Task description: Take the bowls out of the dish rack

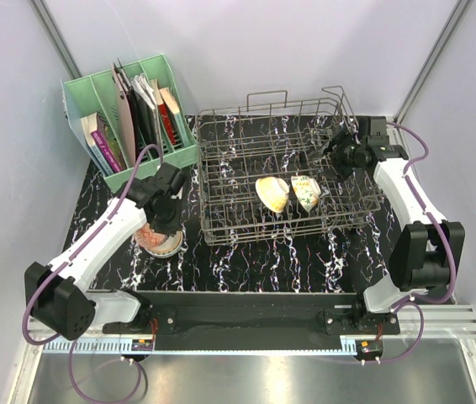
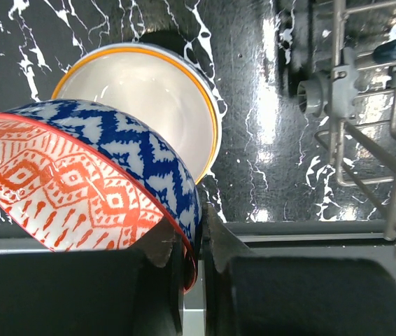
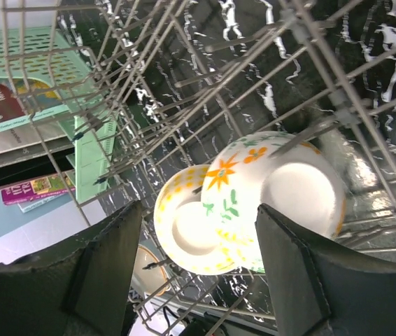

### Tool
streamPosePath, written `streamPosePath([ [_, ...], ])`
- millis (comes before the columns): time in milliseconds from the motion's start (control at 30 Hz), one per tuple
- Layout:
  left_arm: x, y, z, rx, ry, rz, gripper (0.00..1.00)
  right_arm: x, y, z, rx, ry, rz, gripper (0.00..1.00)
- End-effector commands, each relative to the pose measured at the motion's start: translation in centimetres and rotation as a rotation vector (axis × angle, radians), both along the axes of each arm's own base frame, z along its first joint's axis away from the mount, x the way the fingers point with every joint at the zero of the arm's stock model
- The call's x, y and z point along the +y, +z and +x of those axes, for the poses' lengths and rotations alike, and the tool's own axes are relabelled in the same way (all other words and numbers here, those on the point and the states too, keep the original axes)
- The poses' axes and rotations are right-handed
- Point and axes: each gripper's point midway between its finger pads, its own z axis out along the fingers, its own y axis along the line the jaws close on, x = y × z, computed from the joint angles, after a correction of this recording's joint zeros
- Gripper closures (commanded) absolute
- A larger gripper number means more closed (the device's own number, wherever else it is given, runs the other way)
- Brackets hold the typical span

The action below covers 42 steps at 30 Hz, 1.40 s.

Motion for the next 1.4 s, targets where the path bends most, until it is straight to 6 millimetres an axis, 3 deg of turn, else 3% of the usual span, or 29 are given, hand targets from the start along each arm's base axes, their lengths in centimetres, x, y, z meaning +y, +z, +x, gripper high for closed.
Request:
streamPosePath([
  [0, 0.1, -0.3, 0.3, -0.001, 0.004, 0.007, 1.0, 3.2, 3.6, -0.8, -0.07, 0.111, 0.032, 0.25],
  [233, 0.0, -1.1, 0.2, 0.03, -0.014, 0.017, 1.0, 5.3, 9.4, -0.5, -0.201, 0.198, -0.019, 0.25],
  [600, -0.1, -3.2, -0.4, 0.123, -0.024, 0.045, 1.0, 4.9, 10.1, -1.0, -0.178, 0.222, -0.144, 0.26],
  [1100, 1.0, -4.4, -0.2, 0.21, -0.021, 0.149, 0.99, 4.8, 12.4, -1.4, -0.236, 0.246, -0.193, 0.25],
  [1133, 1.0, -4.3, -0.1, 0.203, -0.019, 0.147, 0.88, 4.8, 12.3, -1.4, -0.235, 0.246, -0.195, 0.25],
  [1233, 1.0, -3.7, 0.3, 0.171, -0.014, 0.146, 0.7, 4.8, 12.0, -1.5, -0.227, 0.246, -0.195, 0.24],
  [1267, 1.0, -3.5, 0.4, 0.163, -0.016, 0.146, 0.53, 4.9, 11.8, -1.6, -0.222, 0.249, -0.192, 0.24],
  [1367, 1.0, -2.7, 0.9, 0.129, -0.012, 0.139, 0.5, 4.8, 11.5, -1.6, -0.216, 0.247, -0.196, 0.24],
])
